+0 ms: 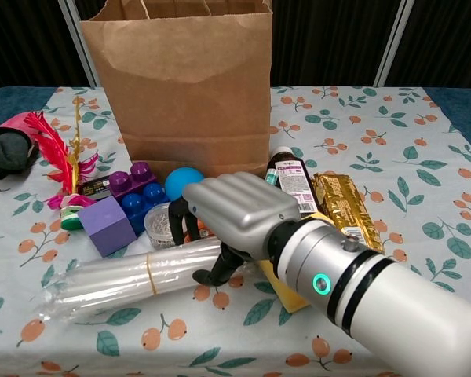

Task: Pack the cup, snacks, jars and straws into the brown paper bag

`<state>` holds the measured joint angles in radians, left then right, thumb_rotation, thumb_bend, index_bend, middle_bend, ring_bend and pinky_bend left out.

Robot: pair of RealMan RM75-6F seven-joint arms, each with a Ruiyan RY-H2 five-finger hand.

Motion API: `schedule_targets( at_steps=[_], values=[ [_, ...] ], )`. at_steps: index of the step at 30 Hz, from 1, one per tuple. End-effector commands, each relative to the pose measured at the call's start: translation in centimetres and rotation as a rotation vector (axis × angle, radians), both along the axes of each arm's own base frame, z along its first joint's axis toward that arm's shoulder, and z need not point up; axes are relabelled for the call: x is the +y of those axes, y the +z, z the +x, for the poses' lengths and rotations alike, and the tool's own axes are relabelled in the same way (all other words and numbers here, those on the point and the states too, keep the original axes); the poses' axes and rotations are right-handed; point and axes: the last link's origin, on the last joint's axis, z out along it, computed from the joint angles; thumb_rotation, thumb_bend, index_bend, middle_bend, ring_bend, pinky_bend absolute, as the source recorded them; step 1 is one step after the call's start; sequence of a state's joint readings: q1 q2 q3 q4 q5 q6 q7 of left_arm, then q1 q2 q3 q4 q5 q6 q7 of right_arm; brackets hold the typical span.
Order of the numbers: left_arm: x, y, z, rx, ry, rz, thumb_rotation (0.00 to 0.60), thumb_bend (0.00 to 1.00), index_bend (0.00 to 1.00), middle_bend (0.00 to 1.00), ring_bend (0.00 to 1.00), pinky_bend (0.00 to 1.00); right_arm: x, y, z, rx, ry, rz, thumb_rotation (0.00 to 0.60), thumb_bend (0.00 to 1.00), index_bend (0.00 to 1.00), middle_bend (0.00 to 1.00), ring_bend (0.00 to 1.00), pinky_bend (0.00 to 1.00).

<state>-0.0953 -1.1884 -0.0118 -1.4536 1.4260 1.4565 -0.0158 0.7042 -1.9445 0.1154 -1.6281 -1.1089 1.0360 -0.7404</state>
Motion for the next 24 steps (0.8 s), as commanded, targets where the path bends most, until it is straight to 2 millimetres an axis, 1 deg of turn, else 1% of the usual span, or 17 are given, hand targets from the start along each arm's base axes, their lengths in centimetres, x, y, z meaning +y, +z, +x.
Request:
schedule_targets(
  at_steps=[1, 5, 8, 14, 16, 21, 24],
  values=[
    [0.1, 0.0, 0.1, -0.002, -0.001, 0.000, 0.600, 0.11, 0.21, 0.26, 0.21, 0.28, -0.5, 2.2, 0.9, -0.040, 0.017, -0.047, 0.600, 0.19, 0.50, 0.45, 0.29, 0.41],
    [0.1, 0.0, 0.3, -0.005, -0.004, -0.003, 0.600, 0.11, 0.21, 0.26, 0.21, 0.28, -1.0, 5.5, 2.0, -0.092, 0.038, -0.116, 0.600, 0.19, 0.51, 0.46, 0.30, 0.42],
    [0.1, 0.0, 0.4, -0.004, -0.008, -0.007, 0.600, 0.11, 0.21, 0.26, 0.21, 0.28, -1.5, 8.7, 3.1, -0.148, 0.053, -0.177, 0.600, 0.20, 0.51, 0.46, 0.30, 0.42],
    [0.2, -0.2, 0.9, 0.003, -0.022, -0.020, 0.600, 0.11, 0.21, 0.26, 0.21, 0.28, -3.2, 16.4, 5.7, -0.263, 0.090, -0.337, 0.600, 0.20, 0.51, 0.46, 0.30, 0.42],
    [0.2, -0.4, 1.0, 0.002, -0.026, -0.027, 0.600, 0.11, 0.21, 0.26, 0.21, 0.28, -3.8, 18.4, 6.4, -0.287, 0.098, -0.382, 0.600, 0.20, 0.51, 0.46, 0.30, 0.42],
    [0.2, -0.7, 1.5, -0.003, -0.039, -0.036, 0.600, 0.11, 0.21, 0.26, 0.21, 0.28, -5.3, 23.7, 8.0, -0.306, 0.137, -0.536, 0.600, 0.21, 0.51, 0.46, 0.30, 0.43],
    [0.2, -0.7, 1.6, -0.008, -0.042, -0.036, 0.600, 0.11, 0.21, 0.26, 0.21, 0.28, -6.1, 26.2, 8.6, -0.295, 0.160, -0.626, 0.600, 0.21, 0.51, 0.46, 0.30, 0.43]
  ],
)
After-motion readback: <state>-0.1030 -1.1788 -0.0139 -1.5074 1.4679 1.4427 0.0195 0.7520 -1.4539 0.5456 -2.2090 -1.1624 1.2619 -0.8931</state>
